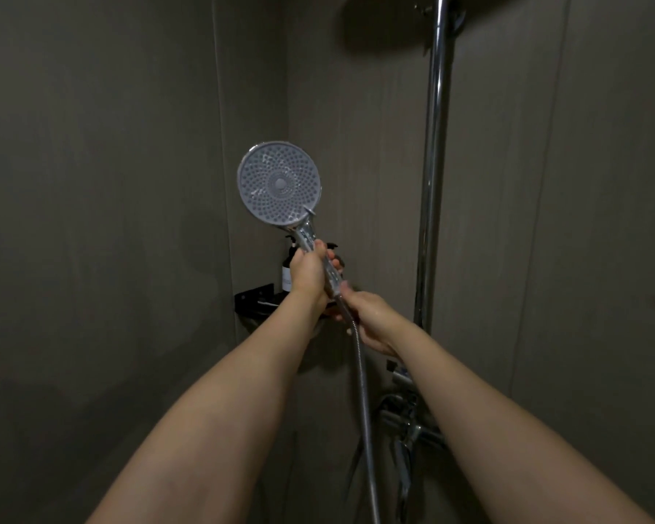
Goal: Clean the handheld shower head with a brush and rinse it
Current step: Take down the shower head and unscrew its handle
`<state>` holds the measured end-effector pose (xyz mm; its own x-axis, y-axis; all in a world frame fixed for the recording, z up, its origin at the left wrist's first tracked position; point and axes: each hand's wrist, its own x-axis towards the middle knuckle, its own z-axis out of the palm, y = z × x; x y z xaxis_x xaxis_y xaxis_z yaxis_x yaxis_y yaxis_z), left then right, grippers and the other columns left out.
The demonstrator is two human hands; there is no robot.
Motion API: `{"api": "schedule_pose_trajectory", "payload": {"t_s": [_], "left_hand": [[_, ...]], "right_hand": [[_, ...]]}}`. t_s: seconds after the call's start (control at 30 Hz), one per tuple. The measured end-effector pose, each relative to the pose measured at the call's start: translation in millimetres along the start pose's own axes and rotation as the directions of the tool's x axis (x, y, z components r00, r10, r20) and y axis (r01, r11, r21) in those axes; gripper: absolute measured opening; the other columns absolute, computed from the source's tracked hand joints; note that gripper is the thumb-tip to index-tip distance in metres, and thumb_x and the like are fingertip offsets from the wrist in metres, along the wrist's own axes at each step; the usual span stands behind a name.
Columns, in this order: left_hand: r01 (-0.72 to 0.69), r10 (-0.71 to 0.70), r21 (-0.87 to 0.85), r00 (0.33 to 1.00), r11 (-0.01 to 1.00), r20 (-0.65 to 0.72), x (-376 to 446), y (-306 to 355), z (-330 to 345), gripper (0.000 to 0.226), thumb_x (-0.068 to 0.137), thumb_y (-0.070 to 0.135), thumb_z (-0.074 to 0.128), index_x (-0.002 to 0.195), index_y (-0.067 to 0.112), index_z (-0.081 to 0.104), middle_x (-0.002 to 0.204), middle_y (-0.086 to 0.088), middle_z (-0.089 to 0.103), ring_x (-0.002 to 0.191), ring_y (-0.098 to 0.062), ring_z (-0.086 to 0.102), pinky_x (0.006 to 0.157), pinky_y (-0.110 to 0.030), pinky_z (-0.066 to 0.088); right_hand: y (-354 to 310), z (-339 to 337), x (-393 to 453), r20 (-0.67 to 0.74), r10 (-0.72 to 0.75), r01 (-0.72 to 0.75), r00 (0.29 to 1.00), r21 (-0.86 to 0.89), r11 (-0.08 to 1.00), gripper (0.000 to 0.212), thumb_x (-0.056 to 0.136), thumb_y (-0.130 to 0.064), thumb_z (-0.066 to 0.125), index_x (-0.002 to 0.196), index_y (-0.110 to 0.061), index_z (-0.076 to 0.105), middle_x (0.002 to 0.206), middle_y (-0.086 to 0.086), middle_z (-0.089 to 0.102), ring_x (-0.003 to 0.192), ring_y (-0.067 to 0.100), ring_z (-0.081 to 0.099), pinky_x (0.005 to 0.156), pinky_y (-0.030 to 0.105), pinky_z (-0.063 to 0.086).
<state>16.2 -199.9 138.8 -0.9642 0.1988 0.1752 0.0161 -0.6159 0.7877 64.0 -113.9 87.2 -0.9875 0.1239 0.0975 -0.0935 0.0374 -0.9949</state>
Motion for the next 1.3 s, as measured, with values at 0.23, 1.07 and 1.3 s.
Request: {"api": "schedule_pose_trajectory", "payload": {"t_s": [0.23,1.07,1.3], "left_hand": [[-0.011,0.011,0.008,1.0,1.0,-0.009,-3,2,-2,0.022,0.099,0.016,0.041,0.077,0.014,0.044,0.065,-0.002,0.045,0.055,-0.013,0.043,0.055,-0.025,0.041],[-0.006,0.005,0.046,1.0,0.999,0.012,3,-10,7,0.02,0.099,0.018,0.041,0.08,0.015,0.045,0.066,-0.002,0.046,0.055,-0.013,0.043,0.057,-0.027,0.04],[-0.012,0.011,0.048,1.0,0.999,0.018,5,-11,8,0.02,0.099,0.017,0.041,0.08,0.016,0.045,0.066,-0.002,0.046,0.056,-0.013,0.044,0.057,-0.026,0.041]], "right_hand": [[1,1,-1,-0.021,-0.01,0.01,1.0,0.029,1.0,0.023,0.097,-0.026,0.049,0.087,-0.01,0.062,0.085,0.009,0.062,0.077,0.017,0.058,0.077,0.028,0.047],[9,-14,4,-0.068,0.02,-0.007,0.997,0.183,0.983,0.023,0.097,-0.022,0.047,0.09,-0.011,0.065,0.094,0.009,0.065,0.087,0.018,0.059,0.077,0.026,0.046],[9,-15,6,-0.092,0.044,-0.016,0.995,0.283,0.959,0.026,0.097,-0.017,0.046,0.112,-0.001,0.061,0.099,0.012,0.064,0.092,0.022,0.06,0.091,0.034,0.046]]}}
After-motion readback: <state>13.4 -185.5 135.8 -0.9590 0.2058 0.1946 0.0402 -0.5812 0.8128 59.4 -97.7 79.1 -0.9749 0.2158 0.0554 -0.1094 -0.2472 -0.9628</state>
